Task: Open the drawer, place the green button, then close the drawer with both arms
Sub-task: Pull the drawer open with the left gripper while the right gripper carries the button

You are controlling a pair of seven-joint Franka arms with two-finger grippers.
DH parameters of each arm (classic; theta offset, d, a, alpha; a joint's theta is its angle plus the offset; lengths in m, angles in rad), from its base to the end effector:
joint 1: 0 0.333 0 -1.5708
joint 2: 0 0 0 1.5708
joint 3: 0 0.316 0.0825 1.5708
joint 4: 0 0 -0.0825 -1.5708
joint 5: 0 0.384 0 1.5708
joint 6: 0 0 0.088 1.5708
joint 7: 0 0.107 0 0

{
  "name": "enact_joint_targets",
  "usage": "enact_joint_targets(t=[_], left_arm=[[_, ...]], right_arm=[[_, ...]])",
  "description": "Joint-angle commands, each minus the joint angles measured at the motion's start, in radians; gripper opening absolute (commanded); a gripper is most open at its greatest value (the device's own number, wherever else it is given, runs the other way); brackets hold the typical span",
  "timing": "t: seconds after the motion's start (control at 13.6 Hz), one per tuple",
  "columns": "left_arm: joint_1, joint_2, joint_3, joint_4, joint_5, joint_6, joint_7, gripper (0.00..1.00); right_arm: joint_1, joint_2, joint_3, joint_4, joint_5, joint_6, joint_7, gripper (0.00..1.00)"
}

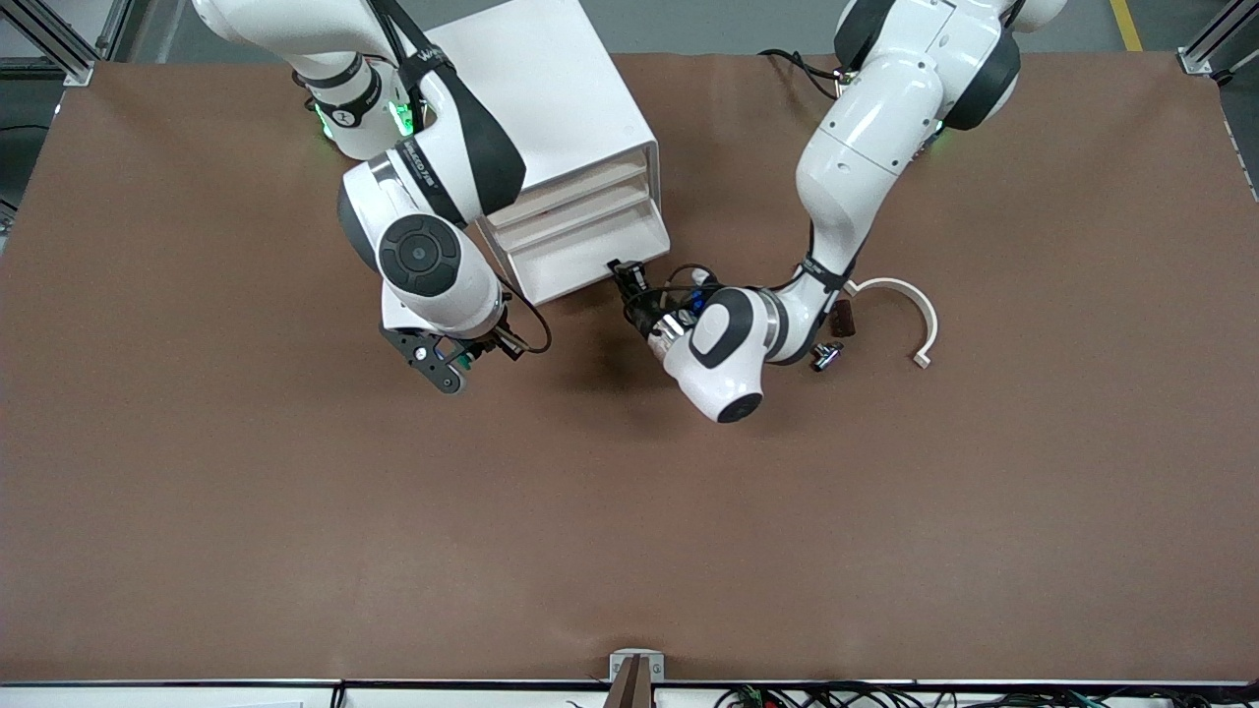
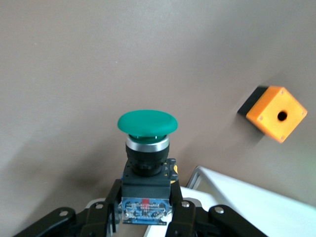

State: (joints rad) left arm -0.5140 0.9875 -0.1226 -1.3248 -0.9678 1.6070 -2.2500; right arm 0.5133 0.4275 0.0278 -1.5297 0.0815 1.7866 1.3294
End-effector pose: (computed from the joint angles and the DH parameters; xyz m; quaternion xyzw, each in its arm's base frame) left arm 0.5077 -0.4596 0.1464 -0.4245 -0.7060 0.5153 0.2362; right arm 0.5647 0.3447 0.3981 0.9140 -0.3941 -0.0865 0.0419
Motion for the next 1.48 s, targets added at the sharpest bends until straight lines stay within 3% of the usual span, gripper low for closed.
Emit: enact_joint_targets(t=[0.0,0.37,0.44,0.59,0.66,0.74,1.11,1.25,1.4], left_arm=[[0.037,-0.003,0.008,0.018,-0.014,0.005,0.017,0.0],[0.107,-0.004,0.006,0.03,-0.014,0.004,0.02,0.0],[0.111,-0.004,0.006,0.03,-0.014,0.004,0.02,0.06],[0.112,-0.013,0.006,0.03,-0.008,-0.004,0.023,0.49],[0.114,-0.016,0.006,0.03,-0.006,-0.004,0.023,0.9],[0.12,-0.021,0.006,0.035,-0.005,-0.006,0.023,1.0],[0.209,-0.023,0.012,0.116,0.056,-0.052,0.061,1.0],[0.218,-0.042,0.067,0.139,0.107,-0.052,0.079,1.0],[0.221,-0.067,0.13,0.139,0.109,-0.052,0.159,1.0]], right_arm=[[0.014,-0.003,0.001,0.025,0.037,-0.004,0.129,0.16],[0.099,-0.003,0.0,0.013,0.116,0.033,0.236,0.12],[0.12,-0.003,0.0,0.008,0.118,0.045,0.267,0.12],[0.154,-0.001,0.0,-0.026,0.124,0.103,0.332,0.12],[0.169,-0.001,0.0,-0.049,0.124,0.135,0.358,0.12],[0.18,-0.001,0.0,-0.073,0.126,0.166,0.364,0.12],[0.197,-0.001,0.003,-0.199,0.176,0.276,0.364,0.14],[0.212,0.004,0.003,-0.214,0.178,0.287,0.364,0.18],[0.217,0.017,0.001,-0.214,0.239,0.31,0.36,0.19]])
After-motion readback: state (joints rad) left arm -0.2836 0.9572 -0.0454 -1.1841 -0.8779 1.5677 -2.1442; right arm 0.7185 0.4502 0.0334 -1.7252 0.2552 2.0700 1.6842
